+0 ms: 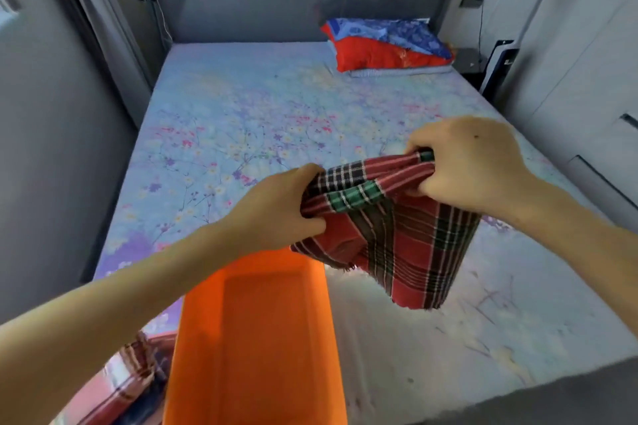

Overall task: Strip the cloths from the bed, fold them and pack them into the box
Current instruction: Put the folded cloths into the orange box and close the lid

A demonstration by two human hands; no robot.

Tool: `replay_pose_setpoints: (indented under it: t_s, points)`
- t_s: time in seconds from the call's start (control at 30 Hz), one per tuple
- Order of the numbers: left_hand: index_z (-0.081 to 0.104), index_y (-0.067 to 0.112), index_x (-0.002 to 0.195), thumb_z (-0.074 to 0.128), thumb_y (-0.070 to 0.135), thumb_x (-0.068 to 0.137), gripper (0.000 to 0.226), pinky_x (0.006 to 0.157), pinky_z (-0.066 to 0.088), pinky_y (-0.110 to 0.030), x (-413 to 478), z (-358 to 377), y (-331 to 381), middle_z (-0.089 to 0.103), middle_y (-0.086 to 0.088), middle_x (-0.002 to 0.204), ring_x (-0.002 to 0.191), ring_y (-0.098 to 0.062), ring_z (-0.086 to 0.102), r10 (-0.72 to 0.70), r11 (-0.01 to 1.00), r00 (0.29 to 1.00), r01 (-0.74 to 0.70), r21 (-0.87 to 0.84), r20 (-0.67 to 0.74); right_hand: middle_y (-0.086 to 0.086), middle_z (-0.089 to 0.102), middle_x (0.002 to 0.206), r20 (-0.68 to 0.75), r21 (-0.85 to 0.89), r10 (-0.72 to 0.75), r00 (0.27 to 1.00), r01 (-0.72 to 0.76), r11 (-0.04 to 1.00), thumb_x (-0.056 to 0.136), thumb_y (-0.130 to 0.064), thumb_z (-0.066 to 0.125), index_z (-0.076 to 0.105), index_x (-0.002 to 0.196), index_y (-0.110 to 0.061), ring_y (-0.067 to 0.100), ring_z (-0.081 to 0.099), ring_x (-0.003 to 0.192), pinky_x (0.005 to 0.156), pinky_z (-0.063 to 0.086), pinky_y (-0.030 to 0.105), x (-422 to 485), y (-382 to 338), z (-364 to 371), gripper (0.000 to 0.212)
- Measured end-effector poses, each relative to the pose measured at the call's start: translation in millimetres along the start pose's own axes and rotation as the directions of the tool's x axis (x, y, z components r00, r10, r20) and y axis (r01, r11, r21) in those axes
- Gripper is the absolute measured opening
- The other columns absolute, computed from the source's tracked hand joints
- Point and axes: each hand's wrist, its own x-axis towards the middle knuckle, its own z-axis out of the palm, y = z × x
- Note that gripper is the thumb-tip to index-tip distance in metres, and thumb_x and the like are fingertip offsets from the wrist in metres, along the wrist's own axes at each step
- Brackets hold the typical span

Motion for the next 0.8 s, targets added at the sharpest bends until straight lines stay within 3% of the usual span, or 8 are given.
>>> replay_pose_setpoints:
  t_s: [0.13, 0.3, 0.43, 0.57, 0.63, 0.7, 0.73, 0.8]
  points:
    - [0.053, 0.013, 0.111, 0.051, 0.039, 0.071, 0.048, 0.054, 0.034, -0.017, -19.0, -73.6, -24.4, 0.053, 0.003, 0.079, 0.066, -0.014, 0.049, 0.066, 0.994, 0.998, -0.065, 0.084, -0.006, -0.003, 0.06, 0.085, 0.136, 0.107, 0.06, 0.989, -0.075, 0.991, 0.06, -0.037, 0.085, 0.07, 0.097, -0.027, 0.023, 0.056, 0.088, 0.069, 0.04, 0.031, 26.3, -43.0, -30.1, 0.041]
    - [0.056, 0.004, 0.107, 0.045, 0.034, 0.066, 0.052, 0.061, 0.032, -0.03, -27.5, -124.5, -60.7, 0.057, -0.007, 0.089, 0.08, -0.024, 0.051, 0.036, 0.988, 0.999, -0.038, 0.148, 0.016, 0.005, 0.067, 0.101, 0.145, 0.205, 0.053, 0.988, -0.083, 0.975, 0.058, -0.037, 0.086, 0.071, 0.098, -0.02, 0.028, 0.058, 0.095, 0.071, 0.042, 0.033, 58.8, -92.7, -17.5, 0.046]
    - [0.056, 0.008, 0.105, 0.048, 0.033, 0.062, 0.051, 0.06, 0.037, -0.027, -54.3, -145.2, -75.7, 0.056, -0.003, 0.085, 0.078, -0.025, 0.052, 0.003, 0.981, 1.0, 0.001, 0.193, -0.021, 0.003, 0.067, 0.092, -0.044, 0.167, -0.04, 0.998, 0.047, 0.985, 0.063, -0.036, 0.083, 0.069, 0.094, -0.019, 0.028, 0.06, 0.09, 0.065, 0.031, 0.029, 52.2, -124.1, -14.6, 0.038]
    - [0.052, 0.018, 0.095, 0.06, 0.041, 0.058, 0.045, 0.059, 0.037, -0.025, -107.8, -98.9, -97.9, 0.054, 0.003, 0.084, 0.073, -0.017, 0.048, 0.076, 0.95, 0.997, -0.064, 0.306, -0.028, 0.004, 0.057, 0.07, -0.33, 0.136, -0.236, 0.914, 0.293, 0.946, 0.058, -0.012, 0.073, 0.057, 0.078, -0.012, 0.024, 0.049, 0.062, 0.056, 0.027, 0.027, -6.9, -144.1, 45.7, 0.026]
    - [0.051, 0.021, 0.097, 0.067, 0.045, 0.064, 0.043, 0.064, 0.04, -0.02, -134.9, -41.7, -111.3, 0.054, 0.006, 0.088, 0.076, -0.013, 0.048, 0.152, 0.927, 0.981, -0.184, 0.328, 0.121, 0.004, 0.052, 0.071, -0.226, 0.049, -0.362, 0.904, 0.381, 0.923, 0.06, -0.006, 0.062, 0.049, 0.081, -0.013, 0.02, 0.04, 0.064, 0.06, 0.021, 0.028, -55.6, -158.2, 105.3, 0.026]
    - [0.05, 0.019, 0.107, 0.07, 0.039, 0.069, 0.048, 0.078, 0.044, -0.029, -157.3, 26.8, -125.6, 0.055, 0.002, 0.102, 0.089, -0.017, 0.05, 0.085, 0.896, 0.908, -0.249, 0.367, 0.41, 0.003, 0.052, 0.072, 0.037, 0.057, -0.476, 0.879, 0.474, 0.879, 0.058, -0.006, 0.06, 0.045, 0.083, -0.014, 0.022, 0.041, 0.066, 0.059, 0.028, 0.031, -107.9, -169.6, 174.6, 0.031]
    - [0.048, 0.015, 0.114, 0.07, 0.035, 0.07, 0.053, 0.085, 0.042, -0.035, -167.5, 60.6, -131.3, 0.053, -0.002, 0.11, 0.098, -0.021, 0.049, 0.006, 0.873, 0.832, -0.275, 0.402, 0.555, 0.003, 0.054, 0.075, 0.238, 0.068, -0.528, 0.815, 0.528, 0.846, 0.054, -0.007, 0.066, 0.048, 0.086, -0.015, 0.023, 0.046, 0.067, 0.057, 0.034, 0.032, -128.1, -174.9, 201.7, 0.037]
    - [0.041, 0.012, 0.128, 0.068, 0.031, 0.076, 0.062, 0.09, 0.039, -0.042, -186.3, 117.5, -138.8, 0.048, -0.01, 0.124, 0.111, -0.029, 0.045, -0.129, 0.829, 0.681, -0.325, 0.455, 0.721, 0.007, 0.06, 0.088, 0.584, 0.185, -0.575, 0.573, 0.596, 0.781, 0.061, -0.009, 0.072, 0.058, 0.096, -0.012, 0.028, 0.056, 0.08, 0.062, 0.041, 0.035, -151.1, -180.3, 240.1, 0.038]
